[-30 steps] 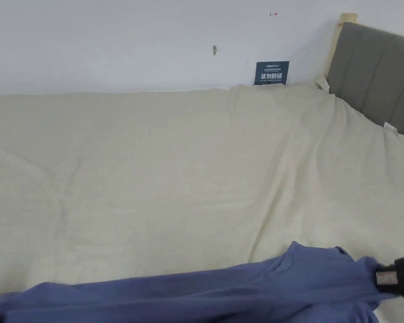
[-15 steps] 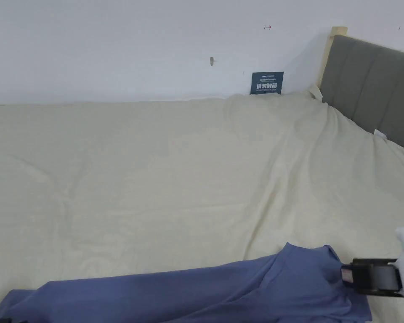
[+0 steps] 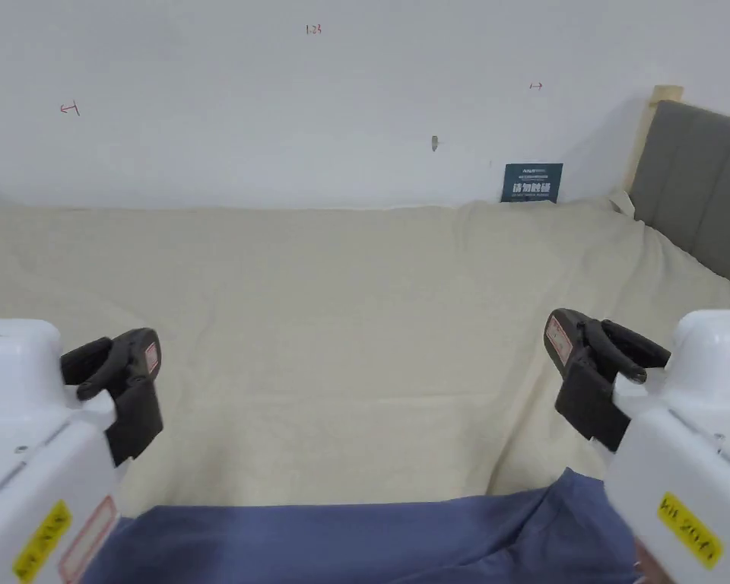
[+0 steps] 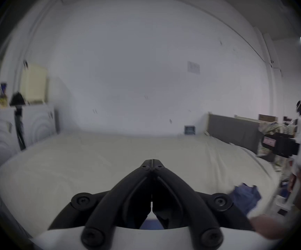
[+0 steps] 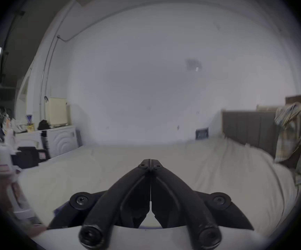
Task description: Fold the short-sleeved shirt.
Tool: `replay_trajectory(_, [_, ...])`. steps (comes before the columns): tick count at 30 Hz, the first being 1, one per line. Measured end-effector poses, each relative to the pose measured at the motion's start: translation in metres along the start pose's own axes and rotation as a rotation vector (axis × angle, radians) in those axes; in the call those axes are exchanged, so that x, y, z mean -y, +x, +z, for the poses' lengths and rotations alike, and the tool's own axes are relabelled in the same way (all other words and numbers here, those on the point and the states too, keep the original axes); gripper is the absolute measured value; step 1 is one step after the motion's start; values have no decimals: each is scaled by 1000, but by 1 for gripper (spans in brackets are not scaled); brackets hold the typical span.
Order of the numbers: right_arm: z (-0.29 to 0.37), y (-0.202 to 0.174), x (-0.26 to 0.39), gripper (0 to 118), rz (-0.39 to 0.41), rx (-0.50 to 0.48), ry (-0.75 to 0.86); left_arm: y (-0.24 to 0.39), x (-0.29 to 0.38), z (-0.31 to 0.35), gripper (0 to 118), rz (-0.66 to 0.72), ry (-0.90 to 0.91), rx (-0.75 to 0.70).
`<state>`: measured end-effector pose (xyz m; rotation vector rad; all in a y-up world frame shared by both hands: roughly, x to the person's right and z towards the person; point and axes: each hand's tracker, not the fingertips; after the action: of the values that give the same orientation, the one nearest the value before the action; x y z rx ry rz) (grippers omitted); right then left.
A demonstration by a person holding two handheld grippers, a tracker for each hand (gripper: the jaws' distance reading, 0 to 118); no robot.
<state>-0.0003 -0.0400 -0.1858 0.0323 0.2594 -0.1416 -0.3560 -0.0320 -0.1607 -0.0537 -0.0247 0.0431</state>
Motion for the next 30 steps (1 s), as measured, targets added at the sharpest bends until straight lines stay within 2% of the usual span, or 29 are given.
replay_trajectory(2, [2,-7,8,0,94,47,68,15,0,7,0,-62,73,-81])
replay_trajectory(3, [3,-9,10,0,103,43,65,24,0,11,0,-67,85,-70])
replay_trajectory(6, [4,-10,11,0,86,54,55,33,1,18,0,-100,115,-115])
replay_trajectory(11, [4,-6,9,0,88,86,63,29,7,20,0,-68,153,-143])
replay_trajectory(15, [5,-1,5,0,110,75,60,9,-11,19,0,-61,183,-206])
replay_trajectory(16, [6,0,5,0,120,69,54,-2,-18,13,0,-14,134,-174])
replay_trajectory(17, [6,2,5,0,134,61,44,-24,-28,0,0,56,18,-77])
replay_trajectory(19, [8,4,5,0,156,57,8,-80,-32,-32,0,286,-273,137])
replay_trajectory(21, [10,8,0,0,132,24,-74,-138,-12,-65,0,550,-614,346])
replay_trajectory(23, [13,9,-7,0,131,-32,-107,-180,19,-80,0,734,-732,430])
replay_trajectory(24, [14,8,-10,0,148,-36,-115,-198,39,-86,0,751,-809,465])
replay_trajectory(26, [13,3,-13,0,180,-47,-143,-219,70,-92,0,760,-935,435])
replay_trajectory(27, [12,0,-14,0,181,-54,-158,-217,86,-85,7,764,-962,412])
replay_trajectory(28, [10,-3,-14,0,180,-61,-167,-225,98,-86,30,781,-976,398])
replay_trajectory(29, [9,-6,-14,0,177,-73,-177,-234,110,-87,66,812,-987,397])
replay_trajectory(30, [9,-10,-13,0,176,-82,-185,-240,123,-89,113,854,-988,390])
